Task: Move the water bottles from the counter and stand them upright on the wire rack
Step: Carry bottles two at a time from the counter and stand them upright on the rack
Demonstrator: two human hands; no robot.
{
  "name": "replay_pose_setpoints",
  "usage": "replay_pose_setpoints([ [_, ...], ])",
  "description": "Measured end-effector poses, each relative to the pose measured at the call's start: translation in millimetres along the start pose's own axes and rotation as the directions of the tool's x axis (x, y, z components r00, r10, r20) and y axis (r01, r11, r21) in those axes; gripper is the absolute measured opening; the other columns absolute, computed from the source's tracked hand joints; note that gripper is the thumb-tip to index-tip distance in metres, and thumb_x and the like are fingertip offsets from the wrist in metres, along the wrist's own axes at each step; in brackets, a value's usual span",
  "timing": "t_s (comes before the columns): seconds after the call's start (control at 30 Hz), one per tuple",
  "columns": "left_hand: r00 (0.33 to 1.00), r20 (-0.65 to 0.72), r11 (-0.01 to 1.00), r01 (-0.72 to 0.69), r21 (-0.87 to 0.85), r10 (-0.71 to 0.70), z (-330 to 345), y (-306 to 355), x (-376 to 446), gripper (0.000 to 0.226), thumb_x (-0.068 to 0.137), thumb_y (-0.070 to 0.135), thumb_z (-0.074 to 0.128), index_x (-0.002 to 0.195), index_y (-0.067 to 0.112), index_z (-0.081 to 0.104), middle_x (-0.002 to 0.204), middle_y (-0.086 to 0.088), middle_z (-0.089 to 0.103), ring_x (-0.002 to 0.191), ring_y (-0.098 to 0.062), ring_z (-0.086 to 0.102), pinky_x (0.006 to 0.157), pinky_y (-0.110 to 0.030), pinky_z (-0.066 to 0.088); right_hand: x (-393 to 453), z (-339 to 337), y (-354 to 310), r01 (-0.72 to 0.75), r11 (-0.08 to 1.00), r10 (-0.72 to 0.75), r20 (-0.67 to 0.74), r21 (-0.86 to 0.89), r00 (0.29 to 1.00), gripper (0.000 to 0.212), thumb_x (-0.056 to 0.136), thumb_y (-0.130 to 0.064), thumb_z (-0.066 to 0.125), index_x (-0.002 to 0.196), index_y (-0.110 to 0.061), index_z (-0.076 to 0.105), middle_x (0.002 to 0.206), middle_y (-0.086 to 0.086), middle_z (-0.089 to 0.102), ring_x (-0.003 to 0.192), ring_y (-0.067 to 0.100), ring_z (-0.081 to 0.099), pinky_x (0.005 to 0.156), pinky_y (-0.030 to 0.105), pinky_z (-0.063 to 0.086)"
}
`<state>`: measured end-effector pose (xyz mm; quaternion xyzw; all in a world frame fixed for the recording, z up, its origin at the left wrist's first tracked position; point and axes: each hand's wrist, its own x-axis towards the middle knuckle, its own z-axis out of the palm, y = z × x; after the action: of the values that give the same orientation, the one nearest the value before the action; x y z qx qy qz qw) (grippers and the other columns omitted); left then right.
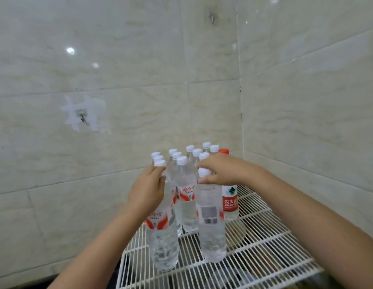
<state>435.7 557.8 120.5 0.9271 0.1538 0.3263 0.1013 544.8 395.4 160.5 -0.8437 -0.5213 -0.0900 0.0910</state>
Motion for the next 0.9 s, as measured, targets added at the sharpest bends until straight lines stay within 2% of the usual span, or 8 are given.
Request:
replay_pose_setpoints([
  [0.17, 0.998, 0.056, 0.99, -0.037, 0.138, 0.03, -7, -2, 2, 0.044, 0.098, 0.024, 0.039, 0.141, 0.014, 0.035, 0.144, -0.005, 0.042, 0.128, -0.023, 0.044, 0.098, -0.033, 0.04, -1, 5, -17, -0.166, 0.97, 0.138, -0.161, -0.175, 0.977, 0.04, 0.089, -0.045, 0.049, 0.096, -0.007, 0.058, 0.083, 0.001, 0.047, 0.075, 0.019, 0.046, 0.047, 0.025, 0.03],
  [0.3, 0.972, 0.228, 0.963, -0.119, 0.242, 0.062, -22, -8, 3, 0.054, 0.094, 0.025, 0.045, 0.143, 0.013, 0.027, 0.146, -0.008, 0.036, 0.132, -0.023, 0.037, 0.104, -0.032, 0.034, -2, 0, -15, -0.11, 0.992, 0.11, -0.006, -0.06, 0.994, 0.029, 0.087, -0.037, 0.056, 0.073, -0.012, 0.052, 0.08, 0.003, 0.053, 0.077, 0.02, 0.051, 0.054, 0.027, 0.035],
  [0.37, 0.964, 0.255, 0.974, -0.132, 0.185, 0.082, -24, -7, 6, 0.05, 0.094, 0.019, 0.045, 0.141, 0.009, 0.031, 0.141, -0.013, 0.039, 0.13, -0.025, 0.036, 0.103, -0.03, 0.032, -5, 0, -18, -0.111, 0.993, 0.111, -0.003, -0.05, 0.994, 0.027, 0.087, -0.029, 0.057, 0.069, -0.015, 0.044, 0.08, 0.002, 0.05, 0.078, 0.019, 0.049, 0.053, 0.027, 0.032],
  [0.47, 0.973, 0.192, 0.982, -0.15, 0.111, 0.127, -20, -6, 7, 0.048, 0.096, 0.017, 0.046, 0.14, 0.006, 0.033, 0.138, -0.016, 0.042, 0.129, -0.027, 0.037, 0.101, -0.029, 0.029, -3, 8, -21, -0.129, 0.99, 0.135, -0.122, 0.051, 0.983, 0.019, 0.088, -0.028, 0.058, 0.084, -0.009, 0.054, 0.096, 0.01, 0.057, 0.085, 0.024, 0.052, 0.06, 0.026, 0.032],
  [0.53, 0.976, 0.114, 0.977, -0.194, 0.093, 0.183, -14, -6, 4, 0.048, 0.094, 0.014, 0.048, 0.138, 0.0, 0.035, 0.133, -0.022, 0.046, 0.124, -0.034, 0.04, 0.101, -0.034, 0.031, 2, 13, -23, -0.158, 0.984, 0.17, -0.184, 0.078, 0.968, 0.026, 0.087, -0.027, 0.058, 0.097, -0.002, 0.059, 0.108, 0.014, 0.06, 0.097, 0.028, 0.056, 0.065, 0.027, 0.033],
  [0.67, 0.958, -0.087, 0.959, -0.264, 0.1, 0.273, 6, -11, 8, 0.04, 0.086, 0.003, 0.058, 0.121, -0.015, 0.05, 0.108, -0.035, 0.058, 0.1, -0.05, 0.054, 0.088, -0.048, 0.046, 14, 15, -25, -0.178, 0.976, 0.204, -0.236, 0.128, 0.95, 0.03, 0.088, -0.026, 0.057, 0.101, 0.001, 0.059, 0.115, 0.016, 0.058, 0.103, 0.03, 0.055, 0.068, 0.028, 0.032],
  [0.8, 0.974, -0.147, 0.985, -0.167, 0.03, 0.17, 19, -6, 16, 0.037, 0.09, 0.006, 0.048, 0.121, -0.016, 0.049, 0.11, -0.036, 0.054, 0.104, -0.051, 0.05, 0.092, -0.049, 0.041, 30, 23, -28, -0.168, 0.977, 0.199, -0.266, 0.135, 0.943, 0.028, 0.087, -0.026, 0.058, 0.099, -0.001, 0.06, 0.111, 0.017, 0.061, 0.101, 0.031, 0.057, 0.068, 0.028, 0.034],
  [0.9, 0.98, -0.161, 0.99, -0.126, -0.065, 0.115, 32, -11, 14, 0.035, 0.085, 0.012, 0.043, 0.098, -0.016, 0.059, 0.086, -0.032, 0.062, 0.077, -0.048, 0.059, 0.075, -0.04, 0.049, 38, 34, -29, -0.151, 0.977, 0.19, -0.293, 0.149, 0.937, 0.029, 0.088, -0.027, 0.057, 0.102, -0.001, 0.058, 0.107, 0.017, 0.064, 0.1, 0.032, 0.058, 0.068, 0.028, 0.036],
])
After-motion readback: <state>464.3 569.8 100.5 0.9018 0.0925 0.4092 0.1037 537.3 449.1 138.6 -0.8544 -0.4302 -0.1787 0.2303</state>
